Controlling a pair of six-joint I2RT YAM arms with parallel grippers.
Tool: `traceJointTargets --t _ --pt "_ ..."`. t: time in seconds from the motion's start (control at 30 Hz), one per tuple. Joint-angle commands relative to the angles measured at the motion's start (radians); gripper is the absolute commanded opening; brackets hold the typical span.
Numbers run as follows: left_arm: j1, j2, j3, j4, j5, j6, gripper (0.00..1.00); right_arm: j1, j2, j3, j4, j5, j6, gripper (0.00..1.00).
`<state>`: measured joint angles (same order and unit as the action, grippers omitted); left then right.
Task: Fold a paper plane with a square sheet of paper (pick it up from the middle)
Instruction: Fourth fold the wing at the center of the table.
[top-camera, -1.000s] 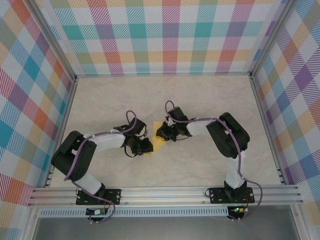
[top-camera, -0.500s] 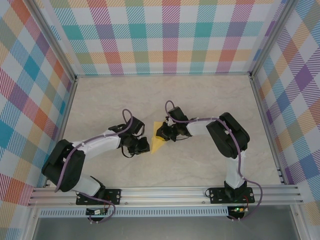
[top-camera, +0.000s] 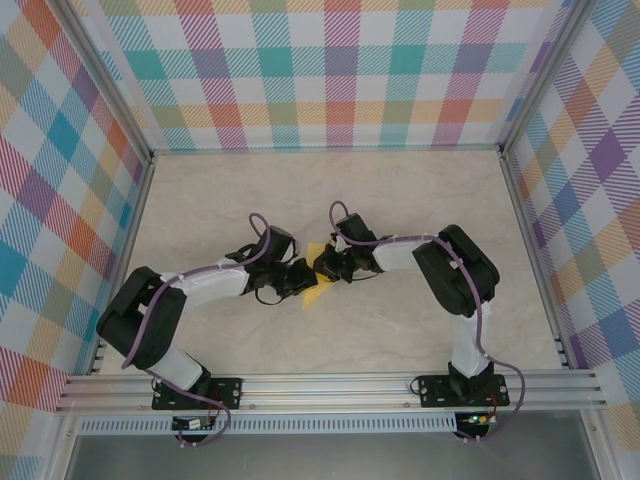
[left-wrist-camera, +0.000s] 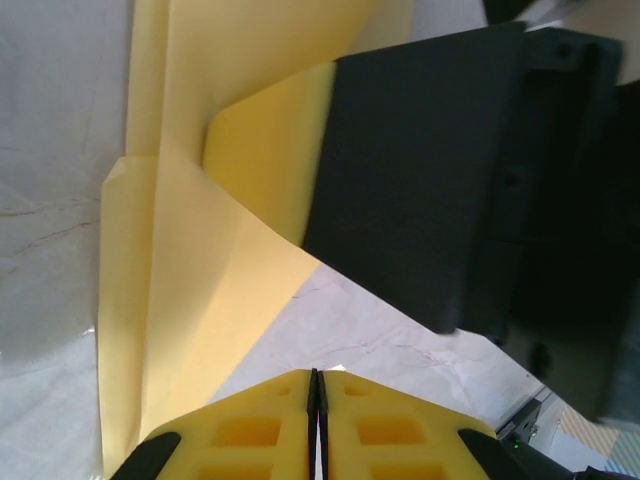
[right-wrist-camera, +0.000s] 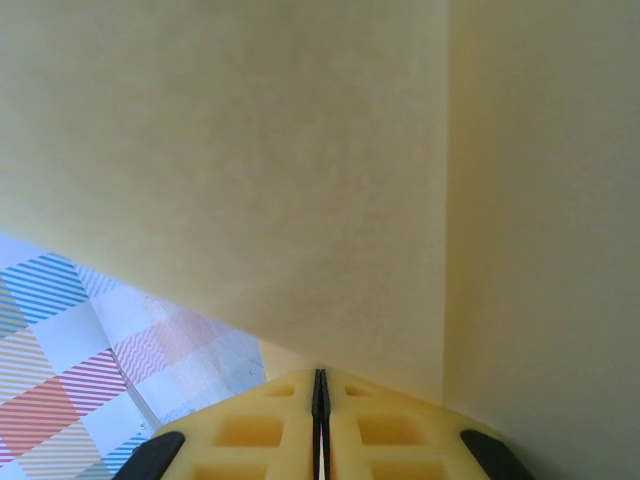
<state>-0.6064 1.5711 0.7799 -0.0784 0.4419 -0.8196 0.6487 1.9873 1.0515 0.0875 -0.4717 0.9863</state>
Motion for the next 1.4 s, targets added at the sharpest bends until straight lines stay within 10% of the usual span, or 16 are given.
traceJointTargets --t 0.0,0.9,1.37 --pt "-0.003 0.034 -0.021 0.011 0.023 0.002 0.11 -0.006 0.056 -0.014 -0.116 0.054 -0.011 0.11" --pt "-0.007 -0.013 -0.191 -0.109 0.048 0.078 0.1 -0.006 0.071 -0.01 -0.122 0.061 -0.008 0.12" --pt "0.005 -0.294 -0.19 -0.169 0.009 0.028 0.12 -0.006 0.062 -0.02 -0.121 0.062 -0.009 0.12"
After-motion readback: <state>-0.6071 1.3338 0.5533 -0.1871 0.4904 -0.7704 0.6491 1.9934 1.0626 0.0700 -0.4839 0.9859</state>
